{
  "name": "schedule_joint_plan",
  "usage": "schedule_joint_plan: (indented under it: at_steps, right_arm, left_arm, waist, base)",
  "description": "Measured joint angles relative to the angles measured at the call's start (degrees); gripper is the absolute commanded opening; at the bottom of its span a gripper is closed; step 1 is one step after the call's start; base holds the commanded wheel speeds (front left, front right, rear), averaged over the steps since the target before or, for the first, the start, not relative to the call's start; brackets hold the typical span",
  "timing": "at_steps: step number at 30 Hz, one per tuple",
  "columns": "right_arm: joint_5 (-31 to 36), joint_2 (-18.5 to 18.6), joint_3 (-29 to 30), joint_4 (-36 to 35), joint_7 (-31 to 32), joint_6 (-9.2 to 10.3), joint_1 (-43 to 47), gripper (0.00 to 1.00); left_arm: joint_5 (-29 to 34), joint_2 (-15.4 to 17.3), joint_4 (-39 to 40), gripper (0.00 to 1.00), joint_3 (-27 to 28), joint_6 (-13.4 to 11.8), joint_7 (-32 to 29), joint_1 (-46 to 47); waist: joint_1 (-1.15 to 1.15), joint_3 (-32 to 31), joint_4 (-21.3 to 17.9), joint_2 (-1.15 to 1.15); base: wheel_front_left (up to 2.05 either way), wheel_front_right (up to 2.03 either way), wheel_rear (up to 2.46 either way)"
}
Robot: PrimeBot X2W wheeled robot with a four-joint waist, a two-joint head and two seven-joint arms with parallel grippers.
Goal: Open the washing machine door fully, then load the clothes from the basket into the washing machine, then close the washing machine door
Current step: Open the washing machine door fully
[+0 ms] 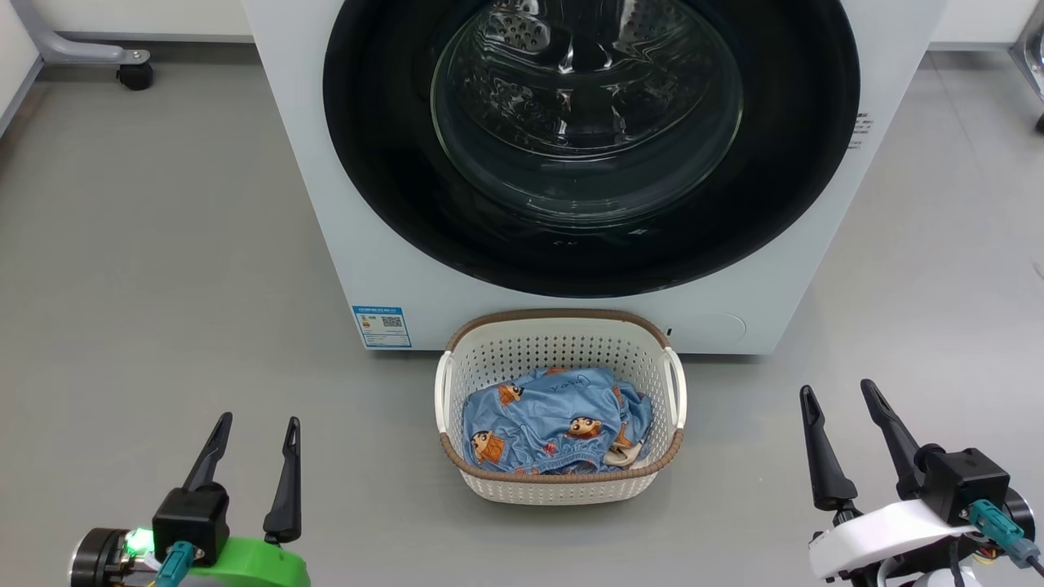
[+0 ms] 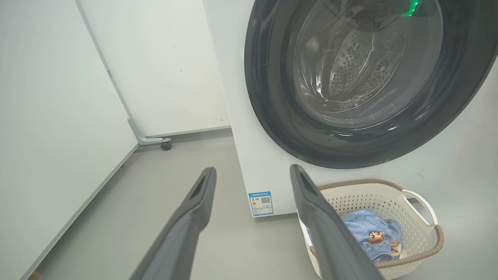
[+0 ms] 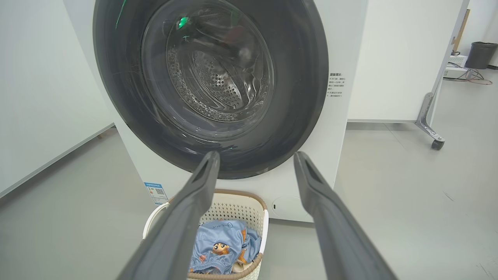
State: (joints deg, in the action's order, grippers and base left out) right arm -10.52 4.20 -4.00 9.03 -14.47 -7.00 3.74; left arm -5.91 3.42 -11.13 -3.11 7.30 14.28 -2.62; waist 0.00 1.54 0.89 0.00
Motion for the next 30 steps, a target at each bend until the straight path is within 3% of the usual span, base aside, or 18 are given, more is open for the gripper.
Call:
schedule_joint_plan:
  at_steps: [15, 30]
  right_arm:
    - [0.00, -0.22, -0.22, 0.03, 0.00, 0.00, 0.00, 1.00]
    - [-0.01, -0.40, -0.43, 0.03, 0.00, 0.00, 0.00, 1.00]
  left_arm:
    - [0.00, -0.04, 0.25, 1.00, 0.11, 0.00, 0.00, 0.01]
    - [-0.09, -0.22, 0.99, 1.00, 1.00, 0.00, 0.01, 0.04]
  waist:
    - [0.00, 0.21, -0.07, 0.00]
    - [0.00, 0.60, -0.01, 0.00]
  base:
    - [0.48, 0.48, -0.95]
    - [0.82, 0.82, -1.64]
